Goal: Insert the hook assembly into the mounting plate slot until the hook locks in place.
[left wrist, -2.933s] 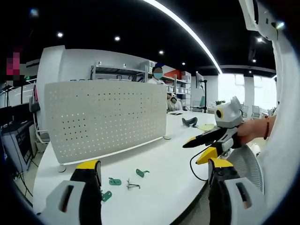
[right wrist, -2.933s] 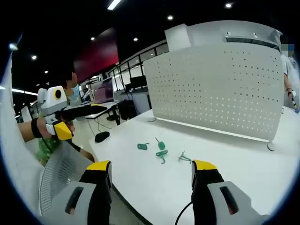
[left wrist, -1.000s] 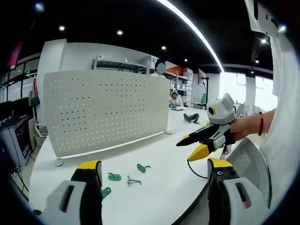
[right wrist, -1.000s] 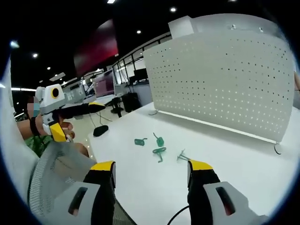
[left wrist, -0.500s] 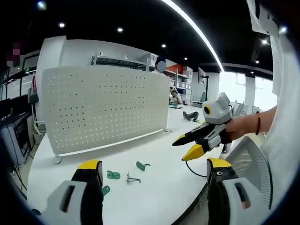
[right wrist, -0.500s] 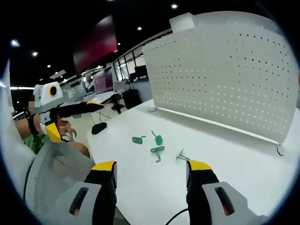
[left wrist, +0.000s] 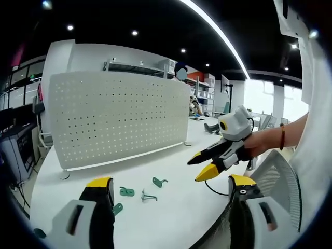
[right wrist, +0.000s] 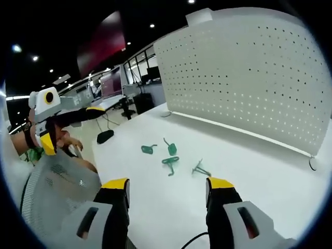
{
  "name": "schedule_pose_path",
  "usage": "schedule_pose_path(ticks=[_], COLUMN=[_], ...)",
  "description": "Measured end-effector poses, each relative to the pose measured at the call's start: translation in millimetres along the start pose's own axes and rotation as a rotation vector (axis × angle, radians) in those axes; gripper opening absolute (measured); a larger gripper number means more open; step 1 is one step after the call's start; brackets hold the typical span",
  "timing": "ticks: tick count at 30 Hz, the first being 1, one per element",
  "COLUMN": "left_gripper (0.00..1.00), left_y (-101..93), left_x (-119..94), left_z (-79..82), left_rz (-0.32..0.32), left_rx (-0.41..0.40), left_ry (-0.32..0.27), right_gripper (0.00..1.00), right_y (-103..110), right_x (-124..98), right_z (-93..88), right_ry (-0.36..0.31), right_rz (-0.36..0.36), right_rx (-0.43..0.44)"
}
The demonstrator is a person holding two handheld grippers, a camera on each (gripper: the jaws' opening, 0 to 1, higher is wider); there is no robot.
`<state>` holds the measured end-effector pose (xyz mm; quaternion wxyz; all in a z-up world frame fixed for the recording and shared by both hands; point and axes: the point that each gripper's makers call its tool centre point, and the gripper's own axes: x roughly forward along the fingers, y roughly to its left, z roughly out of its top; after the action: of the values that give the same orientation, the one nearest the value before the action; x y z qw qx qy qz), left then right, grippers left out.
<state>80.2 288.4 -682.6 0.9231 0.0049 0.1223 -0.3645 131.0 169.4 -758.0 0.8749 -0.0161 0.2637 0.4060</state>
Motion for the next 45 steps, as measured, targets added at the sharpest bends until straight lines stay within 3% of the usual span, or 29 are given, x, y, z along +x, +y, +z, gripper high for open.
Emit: schedule_pose_path(ticks=[20, 26, 45], left_gripper=[0.93, 0.94, 0.93], left_y=[-1.6, -1.0, 4.3], left_x=[0.3, 0.1, 7.0], left_z=[3.1, -1.4, -6.5], left_rz=[0.001, -0.01, -0.019], left_rx=[-0.008, 0.052, 0.04], left_ry=[-0.008, 0.047, 0.079], right_gripper=[0.54, 0.53, 0.49], right_y=[-14.6, -21.6, -35.6], right_x=[30.6, 40.4, 65.7], right_z=[-18.6, -24.2, -22.2], right_ry=[0.087, 0.121, 0.159], right_rz=[0.0, 0.005, 0.022], right_rx=[-0.039, -0.056, -0.059])
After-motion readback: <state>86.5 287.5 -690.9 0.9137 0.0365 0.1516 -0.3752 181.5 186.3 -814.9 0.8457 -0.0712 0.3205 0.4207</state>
